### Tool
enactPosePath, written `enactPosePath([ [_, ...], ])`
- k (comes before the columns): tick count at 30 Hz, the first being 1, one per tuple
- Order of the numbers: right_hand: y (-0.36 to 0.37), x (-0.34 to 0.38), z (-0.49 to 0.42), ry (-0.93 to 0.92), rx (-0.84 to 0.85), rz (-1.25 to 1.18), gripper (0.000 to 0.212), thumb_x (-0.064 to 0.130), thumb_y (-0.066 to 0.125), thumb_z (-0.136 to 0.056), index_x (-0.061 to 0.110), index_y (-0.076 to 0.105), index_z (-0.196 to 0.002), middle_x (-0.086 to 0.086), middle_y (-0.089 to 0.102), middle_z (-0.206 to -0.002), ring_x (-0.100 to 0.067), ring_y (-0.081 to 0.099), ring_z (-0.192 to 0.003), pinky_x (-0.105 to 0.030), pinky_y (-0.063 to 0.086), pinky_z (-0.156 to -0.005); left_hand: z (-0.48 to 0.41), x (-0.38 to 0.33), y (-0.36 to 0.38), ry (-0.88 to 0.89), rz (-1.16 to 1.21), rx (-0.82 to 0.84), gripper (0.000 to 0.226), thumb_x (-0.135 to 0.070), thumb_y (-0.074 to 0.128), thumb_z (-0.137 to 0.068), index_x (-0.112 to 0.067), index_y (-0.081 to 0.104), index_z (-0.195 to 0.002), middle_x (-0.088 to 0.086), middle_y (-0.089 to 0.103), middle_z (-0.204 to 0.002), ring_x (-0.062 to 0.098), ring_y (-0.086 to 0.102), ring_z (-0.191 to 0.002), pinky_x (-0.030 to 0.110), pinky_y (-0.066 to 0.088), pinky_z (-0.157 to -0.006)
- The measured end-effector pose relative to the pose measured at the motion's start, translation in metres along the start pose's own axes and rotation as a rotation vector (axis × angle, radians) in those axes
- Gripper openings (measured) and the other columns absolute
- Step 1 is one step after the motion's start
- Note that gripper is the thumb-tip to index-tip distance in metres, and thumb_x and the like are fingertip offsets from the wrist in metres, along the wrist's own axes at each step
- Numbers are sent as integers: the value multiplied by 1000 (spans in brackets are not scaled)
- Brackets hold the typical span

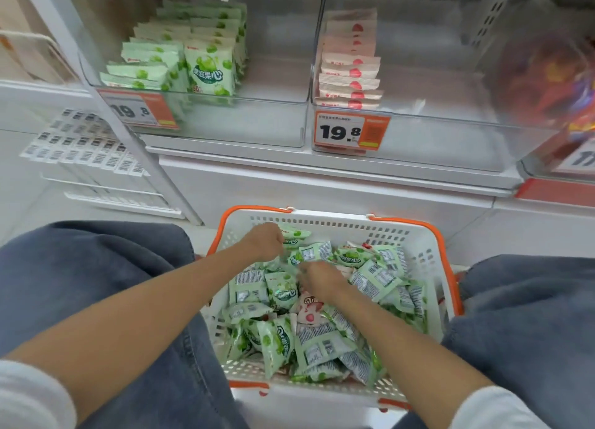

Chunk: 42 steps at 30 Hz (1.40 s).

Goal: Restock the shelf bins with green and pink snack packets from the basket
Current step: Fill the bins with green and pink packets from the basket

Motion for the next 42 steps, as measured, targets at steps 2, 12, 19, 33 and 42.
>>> enactPosePath([
  [2,-42,2,0,76,-45,-420,25,26,44,-102,13,61,-90,-6,62,-75,-20,56,-60,-33,53,-65,4,9,-18,-42,77,-95,27,-12,40,-101,-4,63,-89,10,55,-83,24,60,-72,40,52,-80],
  [12,-209,119,33,-143,-146,-964,28,9,69,-88,0,64,-114,-14,72,-103,-25,70,-89,-36,59,-82,60,-11,-161,252,480,-717,48,-44,45,-100,-15,38,-63,-2,41,-57,19,40,-57,33,25,-56],
  [19,-335,196,13,-271,-511,-893,28,4,73,-83,0,68,-110,-10,71,-104,-19,68,-87,-32,58,-80,104,-6,-300,372,480,-1105,37,-45,37,-103,-17,45,-80,-8,43,-64,15,42,-62,35,21,-59],
  [33,-328,210,-134,173,-499,-397,39,25,81,-78,10,45,-72,-7,60,-96,-21,62,-89,-27,47,-67,64,77,-335,137,71,-1248,34,-34,34,-104,-15,56,-86,1,51,-72,25,47,-78,35,32,-62],
  [42,-312,205,-136,252,-340,-410,65,23,78,-81,-2,45,-132,-12,55,-132,-27,55,-119,-30,48,-88,64,78,-334,162,58,-1267,35,-34,36,-103,-14,59,-87,0,53,-73,28,50,-78,36,33,-61],
])
Point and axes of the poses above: each hand's wrist, its own z-axis away from the middle knuckle, its own y-axis out of the palm, x = y × z, the point moved 10 cm from there along -z, towards the middle knuckle
